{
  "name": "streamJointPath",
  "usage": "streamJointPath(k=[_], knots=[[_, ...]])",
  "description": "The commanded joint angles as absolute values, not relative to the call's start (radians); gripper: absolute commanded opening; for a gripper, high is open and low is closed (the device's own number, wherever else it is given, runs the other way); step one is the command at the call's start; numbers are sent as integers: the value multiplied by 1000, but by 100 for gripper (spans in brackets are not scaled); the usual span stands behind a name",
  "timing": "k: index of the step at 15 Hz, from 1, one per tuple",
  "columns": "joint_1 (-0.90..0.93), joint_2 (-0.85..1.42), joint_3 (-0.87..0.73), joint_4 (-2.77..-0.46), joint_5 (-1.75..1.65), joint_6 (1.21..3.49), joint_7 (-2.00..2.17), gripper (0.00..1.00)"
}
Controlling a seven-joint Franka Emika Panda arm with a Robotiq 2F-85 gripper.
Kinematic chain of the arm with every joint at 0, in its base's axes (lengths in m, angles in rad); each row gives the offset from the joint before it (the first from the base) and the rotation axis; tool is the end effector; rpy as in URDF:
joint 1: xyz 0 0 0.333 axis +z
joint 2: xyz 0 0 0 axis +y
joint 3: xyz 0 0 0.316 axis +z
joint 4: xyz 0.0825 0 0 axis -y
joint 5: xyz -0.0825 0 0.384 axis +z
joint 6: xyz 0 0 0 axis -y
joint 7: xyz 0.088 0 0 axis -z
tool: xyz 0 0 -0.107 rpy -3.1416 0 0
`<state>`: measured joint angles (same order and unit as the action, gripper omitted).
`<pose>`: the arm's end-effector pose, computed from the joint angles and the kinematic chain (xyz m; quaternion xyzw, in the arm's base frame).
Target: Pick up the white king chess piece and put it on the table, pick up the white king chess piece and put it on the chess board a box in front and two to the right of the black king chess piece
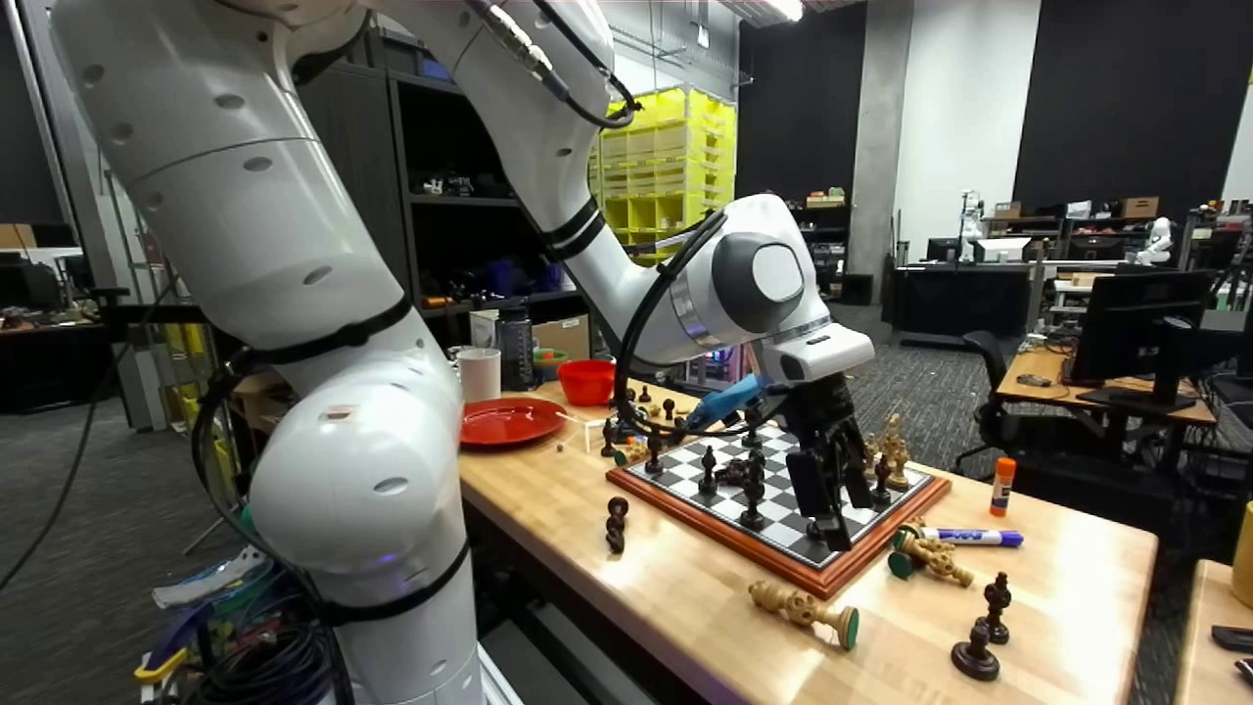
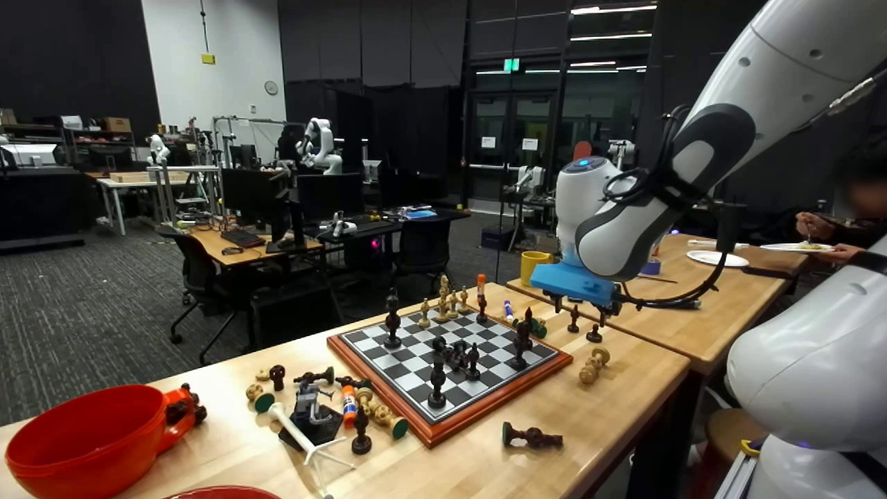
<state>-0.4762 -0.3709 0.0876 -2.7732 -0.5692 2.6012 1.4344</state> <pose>0.3616 -0.1385 0.3387 0.7608 -0.6161 0.1698 0.1132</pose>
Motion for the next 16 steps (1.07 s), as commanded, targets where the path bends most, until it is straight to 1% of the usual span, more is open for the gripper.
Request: streamJointPath(k=[1, 4, 8, 13, 16], knots=[[-454, -371, 62, -2771, -579, 2594, 1440, 100], [-454, -370, 57, -2771, -579, 2594, 1439, 100], [-484, -381, 104, -2770, -683, 2543, 1588, 100], [-417, -372, 91, -2771, -758, 2449, 1700, 100], [-376, -362, 91, -2770, -798, 2442, 1771, 100]])
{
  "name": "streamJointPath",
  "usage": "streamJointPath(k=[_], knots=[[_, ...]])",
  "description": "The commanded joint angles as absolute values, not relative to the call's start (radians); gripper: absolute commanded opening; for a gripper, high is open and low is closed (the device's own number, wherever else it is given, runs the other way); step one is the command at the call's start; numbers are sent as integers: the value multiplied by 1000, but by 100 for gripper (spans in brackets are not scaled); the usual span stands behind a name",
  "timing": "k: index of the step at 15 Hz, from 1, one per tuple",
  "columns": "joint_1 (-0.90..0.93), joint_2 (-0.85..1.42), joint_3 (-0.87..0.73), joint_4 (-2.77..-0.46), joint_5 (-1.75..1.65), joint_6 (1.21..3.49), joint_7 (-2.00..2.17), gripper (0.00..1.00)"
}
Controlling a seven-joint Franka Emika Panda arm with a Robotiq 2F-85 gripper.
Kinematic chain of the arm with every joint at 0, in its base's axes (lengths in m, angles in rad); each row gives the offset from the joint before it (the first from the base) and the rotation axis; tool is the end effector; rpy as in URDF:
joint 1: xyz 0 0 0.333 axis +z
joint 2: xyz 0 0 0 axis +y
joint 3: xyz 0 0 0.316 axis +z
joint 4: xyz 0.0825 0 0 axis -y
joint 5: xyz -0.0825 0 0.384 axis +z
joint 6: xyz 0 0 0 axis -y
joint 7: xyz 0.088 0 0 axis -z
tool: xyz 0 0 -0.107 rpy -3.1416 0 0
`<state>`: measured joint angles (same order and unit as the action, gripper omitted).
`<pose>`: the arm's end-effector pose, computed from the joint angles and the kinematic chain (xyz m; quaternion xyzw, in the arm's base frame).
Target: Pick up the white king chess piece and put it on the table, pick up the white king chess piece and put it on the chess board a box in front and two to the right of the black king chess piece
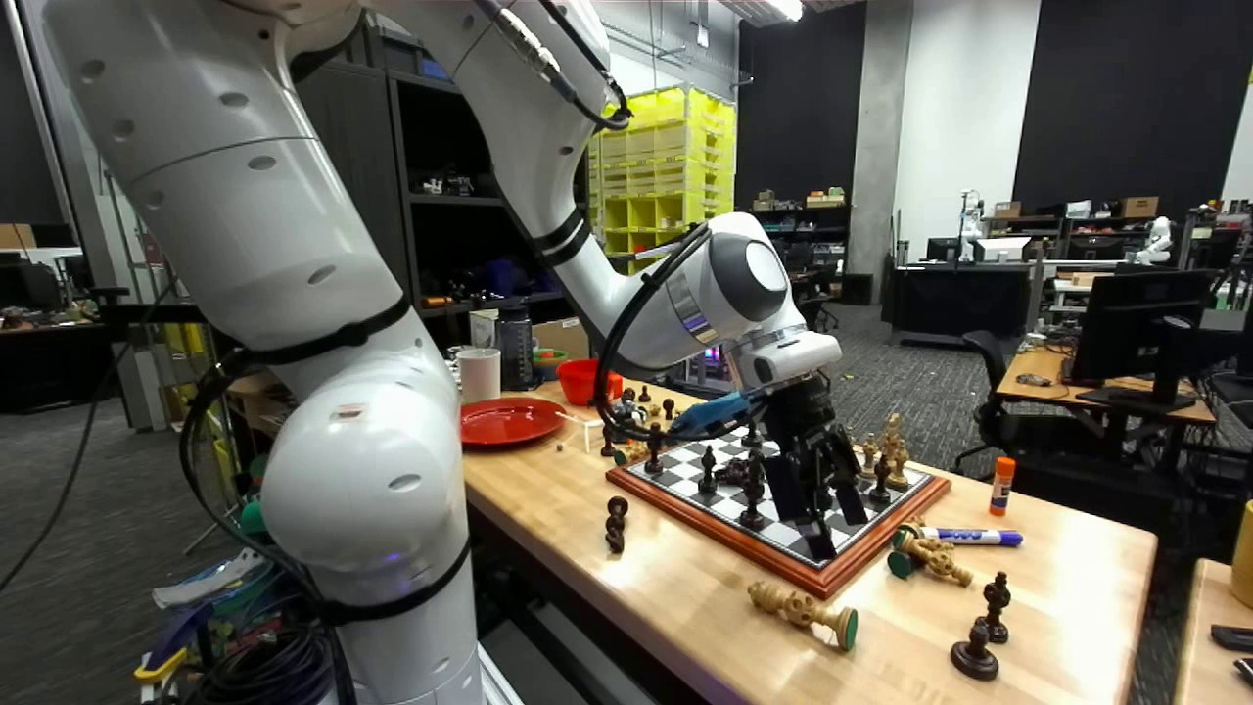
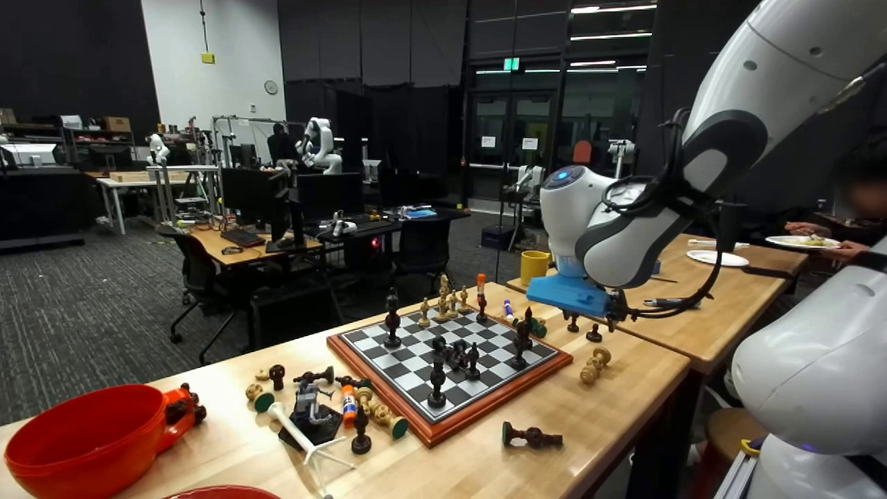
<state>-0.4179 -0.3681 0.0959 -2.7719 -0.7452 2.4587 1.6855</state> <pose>0.3562 -0.1211 0.3261 0.7291 -0.6356 0.1745 0.1845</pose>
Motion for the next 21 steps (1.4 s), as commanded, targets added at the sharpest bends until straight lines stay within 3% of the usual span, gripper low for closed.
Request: streamJointPath(k=[1, 21], knots=[[-367, -355, 96, -2771, -828, 2455, 1815, 100], [-169, -174, 13, -2773, -1113, 2379, 2302, 100]])
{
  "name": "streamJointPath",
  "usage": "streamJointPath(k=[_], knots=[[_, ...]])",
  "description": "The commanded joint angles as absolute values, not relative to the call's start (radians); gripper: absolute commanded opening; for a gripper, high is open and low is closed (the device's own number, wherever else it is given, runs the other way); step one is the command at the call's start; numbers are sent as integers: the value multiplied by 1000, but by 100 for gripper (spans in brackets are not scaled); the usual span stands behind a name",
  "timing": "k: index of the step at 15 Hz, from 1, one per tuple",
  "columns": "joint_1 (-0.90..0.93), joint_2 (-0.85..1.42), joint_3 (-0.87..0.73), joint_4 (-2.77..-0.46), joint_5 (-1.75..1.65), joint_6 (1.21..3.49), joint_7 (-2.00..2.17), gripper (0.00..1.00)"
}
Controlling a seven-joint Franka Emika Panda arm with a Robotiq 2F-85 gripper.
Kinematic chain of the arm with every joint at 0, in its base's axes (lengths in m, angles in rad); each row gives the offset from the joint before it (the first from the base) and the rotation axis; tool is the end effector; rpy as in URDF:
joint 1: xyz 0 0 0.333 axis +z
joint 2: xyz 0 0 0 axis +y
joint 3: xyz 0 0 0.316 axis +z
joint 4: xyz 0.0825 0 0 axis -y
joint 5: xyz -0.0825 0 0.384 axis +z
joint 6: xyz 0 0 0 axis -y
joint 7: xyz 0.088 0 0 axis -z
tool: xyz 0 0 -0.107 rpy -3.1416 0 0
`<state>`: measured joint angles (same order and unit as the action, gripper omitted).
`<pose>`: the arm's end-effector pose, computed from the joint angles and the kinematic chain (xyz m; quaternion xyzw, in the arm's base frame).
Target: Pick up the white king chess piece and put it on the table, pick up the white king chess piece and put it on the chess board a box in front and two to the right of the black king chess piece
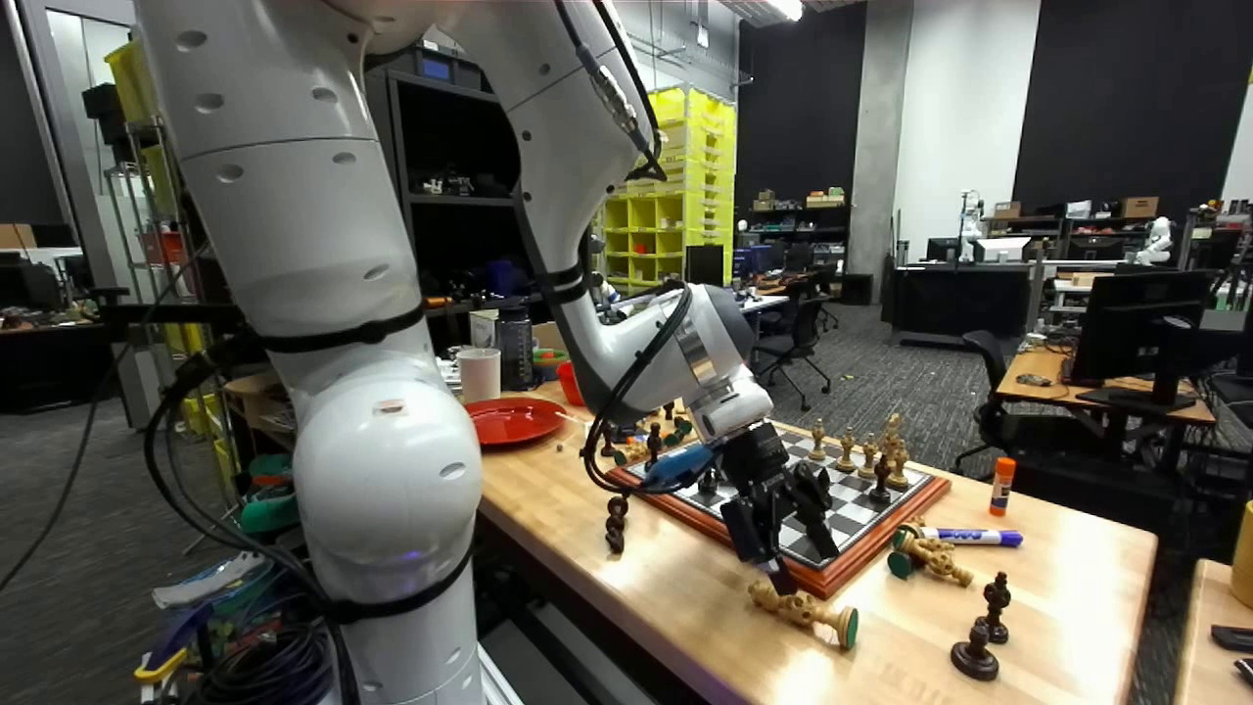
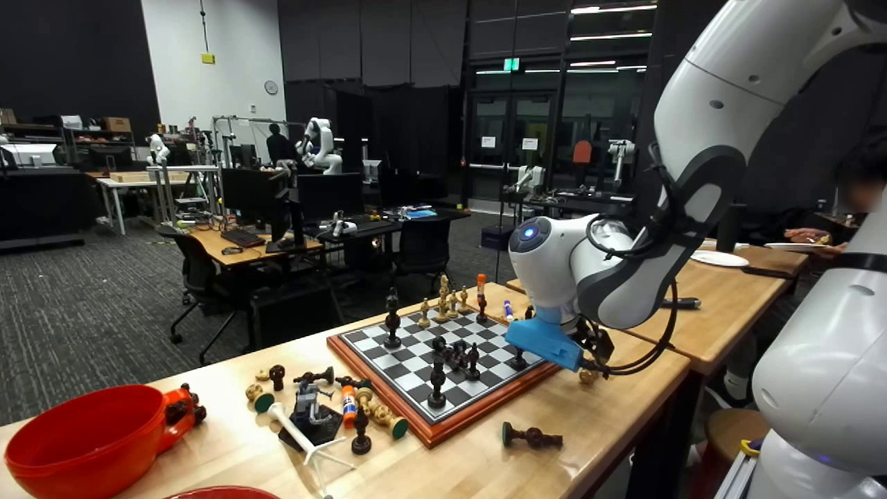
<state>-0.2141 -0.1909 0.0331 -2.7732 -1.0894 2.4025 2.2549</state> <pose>0.3581 -0.0726 0.2582 0.6809 -0.6561 0.2321 0.2281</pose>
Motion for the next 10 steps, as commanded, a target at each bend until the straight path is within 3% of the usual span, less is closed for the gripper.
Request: streamJointPath(k=[1, 10], knots=[[-161, -166, 10, -2773, -1111, 2379, 2303, 100], [-130, -177, -11, -2783, -1102, 2326, 2323, 100]])
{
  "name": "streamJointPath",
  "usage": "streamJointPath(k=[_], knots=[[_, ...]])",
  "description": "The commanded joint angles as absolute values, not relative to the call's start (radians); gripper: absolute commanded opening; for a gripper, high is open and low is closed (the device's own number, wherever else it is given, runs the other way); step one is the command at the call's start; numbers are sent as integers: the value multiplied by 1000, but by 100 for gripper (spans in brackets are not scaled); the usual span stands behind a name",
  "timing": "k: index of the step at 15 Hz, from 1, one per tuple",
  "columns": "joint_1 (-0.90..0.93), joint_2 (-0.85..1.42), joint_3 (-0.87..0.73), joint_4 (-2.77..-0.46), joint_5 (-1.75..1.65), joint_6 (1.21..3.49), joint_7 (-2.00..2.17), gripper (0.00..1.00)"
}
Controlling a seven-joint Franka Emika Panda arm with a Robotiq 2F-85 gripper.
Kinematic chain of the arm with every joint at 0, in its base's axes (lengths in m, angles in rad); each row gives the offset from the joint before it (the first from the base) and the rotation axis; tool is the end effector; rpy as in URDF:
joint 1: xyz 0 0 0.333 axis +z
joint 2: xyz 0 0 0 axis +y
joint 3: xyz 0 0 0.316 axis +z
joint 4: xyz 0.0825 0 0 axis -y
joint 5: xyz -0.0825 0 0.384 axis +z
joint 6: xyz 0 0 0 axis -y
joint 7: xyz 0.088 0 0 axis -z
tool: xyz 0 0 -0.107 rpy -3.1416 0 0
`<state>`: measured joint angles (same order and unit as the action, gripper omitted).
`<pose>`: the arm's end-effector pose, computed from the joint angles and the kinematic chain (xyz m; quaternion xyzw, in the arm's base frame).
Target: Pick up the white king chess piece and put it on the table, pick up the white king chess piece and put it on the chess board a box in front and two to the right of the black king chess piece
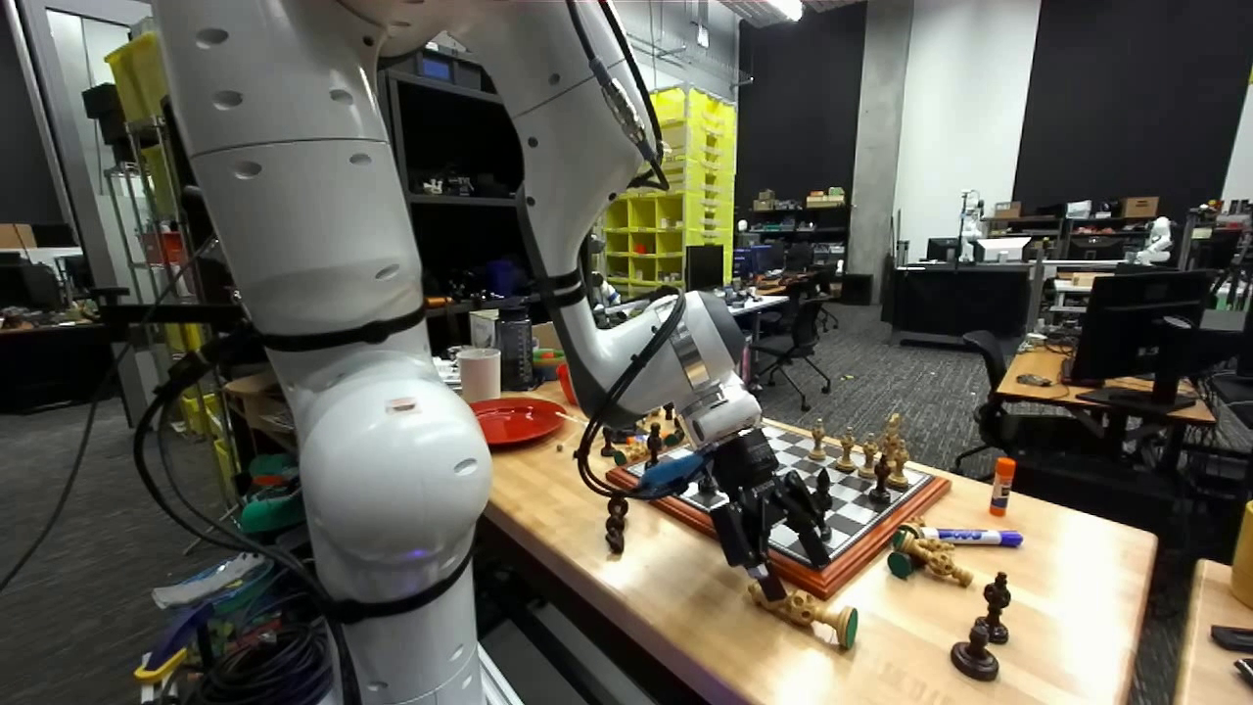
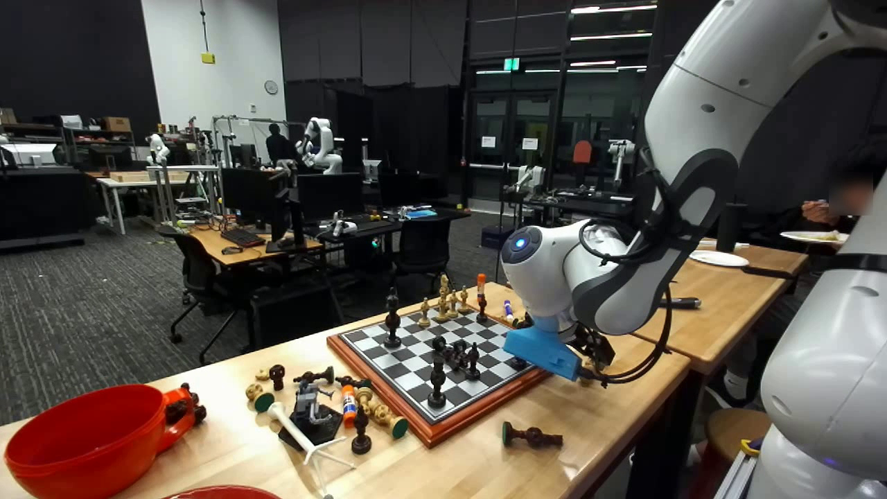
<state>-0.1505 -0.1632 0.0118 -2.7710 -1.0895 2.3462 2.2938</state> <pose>0.3553 -0.0631 0.2476 0.6767 -0.6534 0.2292 0.2503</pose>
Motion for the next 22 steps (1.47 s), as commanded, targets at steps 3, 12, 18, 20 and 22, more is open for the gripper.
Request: streamJointPath(k=[3, 12, 18, 20, 22], knots=[[-129, -176, -19, -2783, -1100, 2328, 2316, 100], [-126, -169, -46, -2787, -1084, 2377, 2217, 100], [-127, -169, -48, -2770, -1088, 2354, 2207, 100], [-127, -169, -49, -2770, -1088, 2355, 2204, 100], [-127, -169, -49, -2770, -1088, 2355, 2203, 100]])
